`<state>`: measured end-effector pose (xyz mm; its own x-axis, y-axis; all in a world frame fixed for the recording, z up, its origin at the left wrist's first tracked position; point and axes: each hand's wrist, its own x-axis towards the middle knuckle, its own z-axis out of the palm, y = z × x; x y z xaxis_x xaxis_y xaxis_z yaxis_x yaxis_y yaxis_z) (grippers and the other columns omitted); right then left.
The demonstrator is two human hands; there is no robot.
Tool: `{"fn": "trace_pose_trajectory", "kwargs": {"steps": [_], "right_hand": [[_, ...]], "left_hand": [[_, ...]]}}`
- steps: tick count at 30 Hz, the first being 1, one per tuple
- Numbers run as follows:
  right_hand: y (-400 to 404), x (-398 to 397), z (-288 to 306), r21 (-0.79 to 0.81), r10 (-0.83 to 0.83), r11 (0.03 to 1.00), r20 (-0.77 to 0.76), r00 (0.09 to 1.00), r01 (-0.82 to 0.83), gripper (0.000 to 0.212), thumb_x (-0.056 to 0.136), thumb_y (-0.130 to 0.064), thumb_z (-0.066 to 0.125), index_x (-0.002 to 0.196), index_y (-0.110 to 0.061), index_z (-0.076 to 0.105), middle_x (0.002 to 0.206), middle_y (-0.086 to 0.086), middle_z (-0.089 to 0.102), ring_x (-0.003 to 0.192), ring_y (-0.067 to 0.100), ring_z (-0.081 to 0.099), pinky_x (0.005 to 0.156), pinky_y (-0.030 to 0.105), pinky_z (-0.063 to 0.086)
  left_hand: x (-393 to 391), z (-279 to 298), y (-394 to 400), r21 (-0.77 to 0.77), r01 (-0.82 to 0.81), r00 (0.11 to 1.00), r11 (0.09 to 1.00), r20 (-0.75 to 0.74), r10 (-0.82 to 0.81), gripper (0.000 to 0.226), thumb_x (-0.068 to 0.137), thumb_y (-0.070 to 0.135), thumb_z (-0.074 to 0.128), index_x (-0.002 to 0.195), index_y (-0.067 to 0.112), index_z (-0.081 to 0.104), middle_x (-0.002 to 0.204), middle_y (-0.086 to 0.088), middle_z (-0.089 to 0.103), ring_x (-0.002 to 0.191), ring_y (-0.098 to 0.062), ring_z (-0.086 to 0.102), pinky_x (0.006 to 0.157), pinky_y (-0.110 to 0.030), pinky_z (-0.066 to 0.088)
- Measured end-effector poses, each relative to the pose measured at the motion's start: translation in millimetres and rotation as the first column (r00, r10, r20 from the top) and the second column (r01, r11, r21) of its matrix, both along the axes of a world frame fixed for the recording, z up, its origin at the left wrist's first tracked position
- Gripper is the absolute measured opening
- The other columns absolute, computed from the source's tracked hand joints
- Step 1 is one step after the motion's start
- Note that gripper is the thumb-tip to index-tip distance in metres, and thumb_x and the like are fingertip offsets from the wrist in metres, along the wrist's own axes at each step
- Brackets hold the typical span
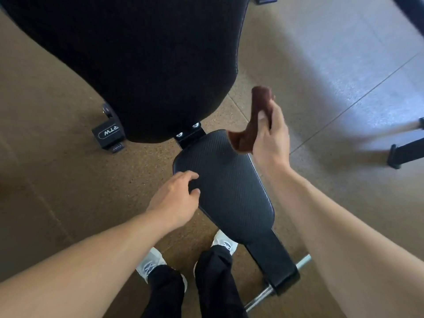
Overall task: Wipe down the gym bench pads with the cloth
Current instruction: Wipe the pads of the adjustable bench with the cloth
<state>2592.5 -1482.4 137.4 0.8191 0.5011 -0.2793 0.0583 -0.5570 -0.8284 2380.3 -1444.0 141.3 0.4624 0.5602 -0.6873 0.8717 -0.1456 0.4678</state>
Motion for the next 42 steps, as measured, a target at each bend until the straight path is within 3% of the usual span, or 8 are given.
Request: {"fn": "trace_pose_trajectory", "kwargs": {"steps": [2, 4, 7, 13, 20, 26, 37, 42], "right_hand": [[-49, -21, -33, -0.204, 0.377, 0.911, 0.067, 0.924, -0.357, 0.041, 0.108, -0.042, 0.045, 0.147, -0.054, 0.042, 0.153, -0.017, 0.05, 0.137, 0.009, 0.05, 0.113, 0.036, 0.041], [-88, -41, -70, -0.493, 0.744, 0.601, 0.058, 0.665, -0.629, 0.05, 0.107, -0.055, 0.04, 0.156, -0.051, 0.033, 0.169, -0.015, 0.027, 0.157, 0.019, 0.019, 0.126, 0.051, 0.023], [-108, -55, -119, -0.654, 0.911, 0.344, 0.06, 0.407, -0.674, 0.07, 0.101, -0.076, 0.024, 0.163, -0.045, 0.018, 0.174, -0.003, 0.005, 0.159, 0.04, -0.008, 0.124, 0.068, 0.003], [-33, -29, -139, -0.643, 0.886, 0.439, 0.194, 0.42, -0.628, 0.076, 0.094, -0.083, 0.027, 0.161, -0.049, 0.019, 0.174, -0.006, 0.007, 0.158, 0.044, -0.006, 0.121, 0.072, -0.005], [62, 12, -143, -0.667, 0.873, 0.391, 0.05, 0.486, -0.634, 0.075, 0.084, -0.088, 0.04, 0.147, -0.046, 0.044, 0.148, -0.003, 0.045, 0.139, 0.037, 0.037, 0.108, 0.059, 0.037], [13, -40, -147, -0.559, 0.79, 0.596, 0.282, 0.544, -0.576, 0.054, 0.101, -0.062, 0.042, 0.151, -0.039, 0.045, 0.17, -0.006, 0.026, 0.16, 0.036, 0.005, 0.123, 0.069, -0.001], [-24, -102, -139, -0.649, 0.967, 0.246, 0.214, 0.138, -0.72, 0.065, 0.096, -0.073, 0.038, 0.157, -0.05, 0.028, 0.172, -0.006, 0.016, 0.159, 0.041, -0.002, 0.115, 0.081, -0.002], [72, -119, -145, -0.76, 0.934, 0.266, 0.051, 0.353, -0.593, 0.061, 0.09, -0.071, 0.049, 0.147, -0.048, 0.049, 0.17, -0.001, 0.019, 0.157, 0.045, -0.007, 0.11, 0.085, -0.008]], "left_hand": [[14, -12, -2, 0.051, 0.054, 0.999, 0.997, -0.007, -0.053, 0.047, 0.103, 0.025, 0.051, 0.149, 0.031, 0.041, 0.154, 0.01, 0.04, 0.136, -0.016, 0.045, 0.103, -0.034, 0.042], [23, -28, -3, 0.069, 0.088, 0.996, 0.994, -0.039, -0.085, 0.054, 0.1, 0.018, 0.05, 0.152, 0.029, 0.037, 0.155, 0.009, 0.036, 0.138, -0.017, 0.042, 0.107, -0.036, 0.041], [25, -50, -7, 0.087, 0.107, 0.988, 0.99, -0.116, -0.097, 0.06, 0.098, 0.019, 0.05, 0.154, 0.027, 0.031, 0.158, 0.006, 0.032, 0.139, -0.018, 0.04, 0.108, -0.036, 0.04], [26, -87, 1, 0.278, 0.065, 0.987, 0.958, -0.16, -0.021, 0.076, 0.096, 0.021, 0.052, 0.16, 0.024, 0.013, 0.168, 0.004, 0.011, 0.154, -0.019, 0.012, 0.122, -0.042, 0.024], [9, -102, 0, 0.204, 0.146, 0.983, 0.968, -0.138, -0.119, 0.09, 0.088, 0.024, 0.054, 0.162, 0.023, 0.002, 0.168, 0.013, -0.011, 0.154, -0.008, -0.011, 0.121, -0.039, 0.024], [-23, -111, 9, 0.157, 0.342, 0.939, 0.927, -0.108, -0.328, 0.101, 0.088, 0.024, 0.058, 0.161, 0.024, -0.012, 0.164, 0.013, -0.029, 0.151, -0.009, -0.026, 0.125, -0.045, 0.019], [-114, -120, -44, -0.046, -0.172, 0.962, 0.984, -0.223, 0.158, 0.082, 0.096, 0.022, 0.061, 0.16, 0.026, 0.011, 0.165, 0.003, 0.021, 0.146, -0.024, 0.036, 0.111, -0.043, 0.042], [-126, -104, -33, -0.086, -0.106, 0.982, 0.991, -0.168, 0.091, 0.065, 0.099, 0.018, 0.054, 0.157, 0.031, 0.027, 0.159, 0.008, 0.036, 0.141, -0.013, 0.043, 0.11, -0.038, 0.044]]}}
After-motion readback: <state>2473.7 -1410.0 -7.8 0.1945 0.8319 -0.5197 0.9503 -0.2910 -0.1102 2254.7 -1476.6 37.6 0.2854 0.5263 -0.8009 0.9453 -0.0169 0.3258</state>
